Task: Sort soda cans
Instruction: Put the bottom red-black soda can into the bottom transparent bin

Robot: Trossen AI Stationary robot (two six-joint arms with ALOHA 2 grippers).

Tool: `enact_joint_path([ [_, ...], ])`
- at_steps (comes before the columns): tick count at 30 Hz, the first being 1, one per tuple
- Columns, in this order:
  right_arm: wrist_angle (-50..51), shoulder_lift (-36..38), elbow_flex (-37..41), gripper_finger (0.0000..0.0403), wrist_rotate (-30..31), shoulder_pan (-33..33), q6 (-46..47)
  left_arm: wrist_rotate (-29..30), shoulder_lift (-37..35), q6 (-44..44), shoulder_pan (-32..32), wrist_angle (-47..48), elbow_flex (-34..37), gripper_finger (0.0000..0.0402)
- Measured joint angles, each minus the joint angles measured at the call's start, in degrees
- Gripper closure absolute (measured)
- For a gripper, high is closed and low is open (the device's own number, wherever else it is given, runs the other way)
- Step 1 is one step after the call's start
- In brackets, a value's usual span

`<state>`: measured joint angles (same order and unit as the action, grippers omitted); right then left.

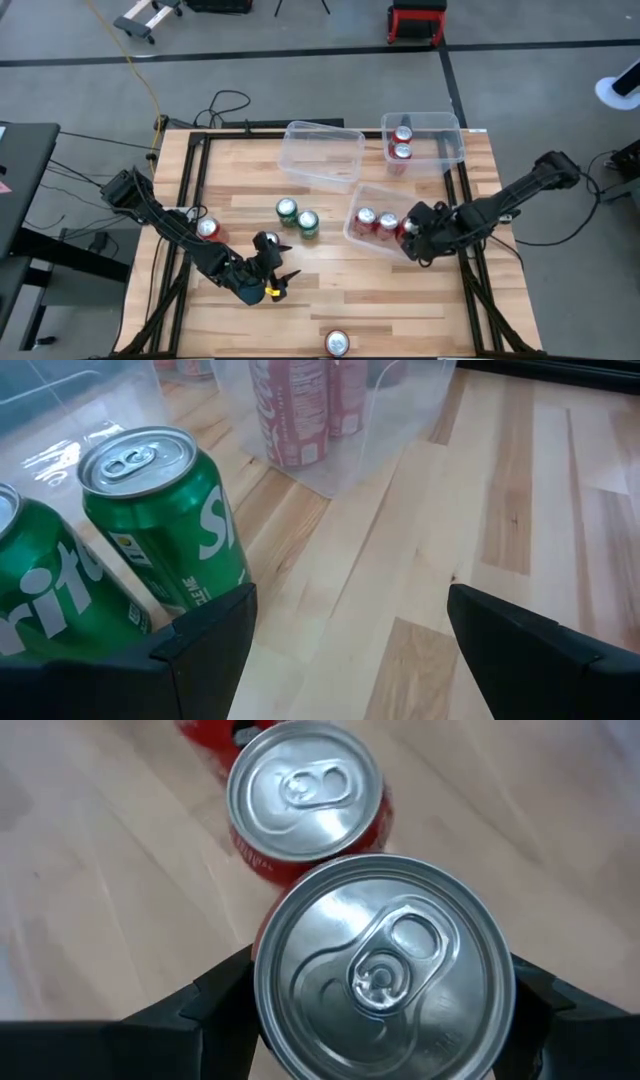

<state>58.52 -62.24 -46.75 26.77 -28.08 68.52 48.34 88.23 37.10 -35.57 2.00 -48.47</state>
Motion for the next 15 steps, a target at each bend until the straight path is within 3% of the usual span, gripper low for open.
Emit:
enact_joint_path([
  [15,-3.5,0.0,1.9,0.01,-2.2,3.2,-2.4,-0.2,0.0,-0.5,0.0,0.1,0.0,0.0079],
])
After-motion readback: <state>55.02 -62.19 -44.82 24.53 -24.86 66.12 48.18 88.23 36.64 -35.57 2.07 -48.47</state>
